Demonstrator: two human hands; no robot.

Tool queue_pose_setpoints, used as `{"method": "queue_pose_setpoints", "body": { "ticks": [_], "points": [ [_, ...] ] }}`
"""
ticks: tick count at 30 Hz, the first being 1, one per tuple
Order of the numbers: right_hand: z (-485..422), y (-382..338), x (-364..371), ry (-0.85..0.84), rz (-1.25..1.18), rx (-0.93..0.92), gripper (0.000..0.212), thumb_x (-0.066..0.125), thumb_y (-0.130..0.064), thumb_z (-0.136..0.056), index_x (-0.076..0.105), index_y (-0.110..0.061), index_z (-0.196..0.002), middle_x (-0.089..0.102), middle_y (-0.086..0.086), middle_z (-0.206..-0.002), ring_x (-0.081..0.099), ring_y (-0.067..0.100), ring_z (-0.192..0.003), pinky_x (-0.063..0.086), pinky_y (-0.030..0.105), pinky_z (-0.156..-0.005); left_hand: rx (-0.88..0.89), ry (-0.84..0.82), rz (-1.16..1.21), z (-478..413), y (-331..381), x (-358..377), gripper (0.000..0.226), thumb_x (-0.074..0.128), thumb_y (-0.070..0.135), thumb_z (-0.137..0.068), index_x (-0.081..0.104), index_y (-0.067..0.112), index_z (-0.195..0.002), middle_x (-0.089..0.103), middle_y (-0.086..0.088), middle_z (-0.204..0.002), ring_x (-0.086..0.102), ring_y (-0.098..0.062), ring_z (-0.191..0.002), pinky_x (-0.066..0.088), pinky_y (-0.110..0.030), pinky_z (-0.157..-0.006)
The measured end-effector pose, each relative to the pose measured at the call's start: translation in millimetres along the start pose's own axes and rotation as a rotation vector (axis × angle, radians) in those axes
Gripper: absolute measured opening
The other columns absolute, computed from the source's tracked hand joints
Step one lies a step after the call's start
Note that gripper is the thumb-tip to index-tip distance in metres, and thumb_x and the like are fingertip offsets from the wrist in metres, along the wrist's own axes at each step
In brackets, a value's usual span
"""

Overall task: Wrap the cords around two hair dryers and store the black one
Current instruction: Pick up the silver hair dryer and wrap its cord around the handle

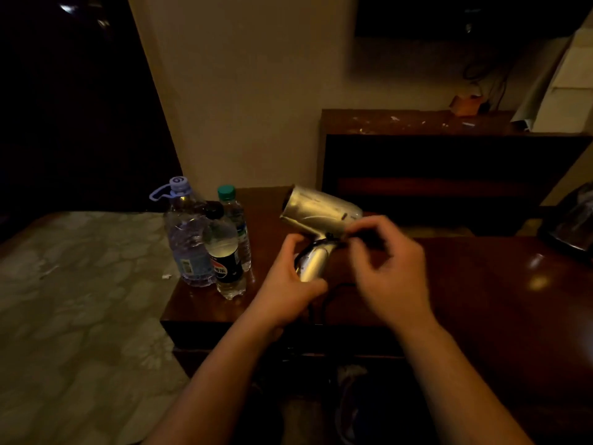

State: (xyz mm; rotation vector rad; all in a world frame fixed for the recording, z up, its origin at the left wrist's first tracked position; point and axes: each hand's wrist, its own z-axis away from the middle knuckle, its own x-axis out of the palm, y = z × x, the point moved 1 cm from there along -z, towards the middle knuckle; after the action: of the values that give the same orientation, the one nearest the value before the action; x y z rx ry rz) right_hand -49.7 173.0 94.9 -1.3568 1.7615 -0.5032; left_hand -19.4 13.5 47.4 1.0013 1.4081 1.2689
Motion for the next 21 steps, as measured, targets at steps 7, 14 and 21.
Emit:
{"method": "queue_pose_setpoints", "body": {
  "ticks": [7, 14, 21],
  "points": [
    [12, 11, 28, -0.177, 0.500, 0.050, 0.026, 0.065, -0.047, -0.087, 0.059, -0.037, -0.110, 0.044, -0.008, -0.111, 0.039, 0.015, -0.106, 0.041, 0.031, -0.088, 0.017, 0.011, -0.288, -3, -6, -8, 0.068, 0.082, 0.008, -0.072, 0.050, 0.029, -0.128, 0.062, 0.003, -0.122, 0.064, -0.006, -0.095, 0.051, -0.018, -0.071],
    [8, 6, 13, -0.156, 0.504, -0.177, 0.010, 0.062, -0.032, -0.093, 0.056, -0.026, -0.098, 0.053, -0.007, -0.103, 0.046, 0.016, -0.095, 0.040, 0.034, -0.079, 0.121, -0.296, -0.716, 5, 6, -18, 0.098, 0.076, 0.014, -0.076, 0.021, 0.041, -0.152, 0.061, 0.000, -0.127, 0.065, -0.013, -0.099, 0.058, -0.027, -0.081],
    [-21, 30, -26, 0.110, 0.212, -0.073, 0.003, 0.065, -0.018, -0.093, 0.062, -0.019, -0.093, 0.065, -0.002, -0.086, 0.063, 0.016, -0.078, 0.052, 0.036, -0.073, 0.165, -0.507, -1.014, 22, 21, -28, 0.138, 0.080, 0.022, -0.080, -0.040, 0.044, -0.144, 0.061, -0.004, -0.126, 0.064, -0.012, -0.086, 0.060, -0.036, -0.081]
  ]
}}
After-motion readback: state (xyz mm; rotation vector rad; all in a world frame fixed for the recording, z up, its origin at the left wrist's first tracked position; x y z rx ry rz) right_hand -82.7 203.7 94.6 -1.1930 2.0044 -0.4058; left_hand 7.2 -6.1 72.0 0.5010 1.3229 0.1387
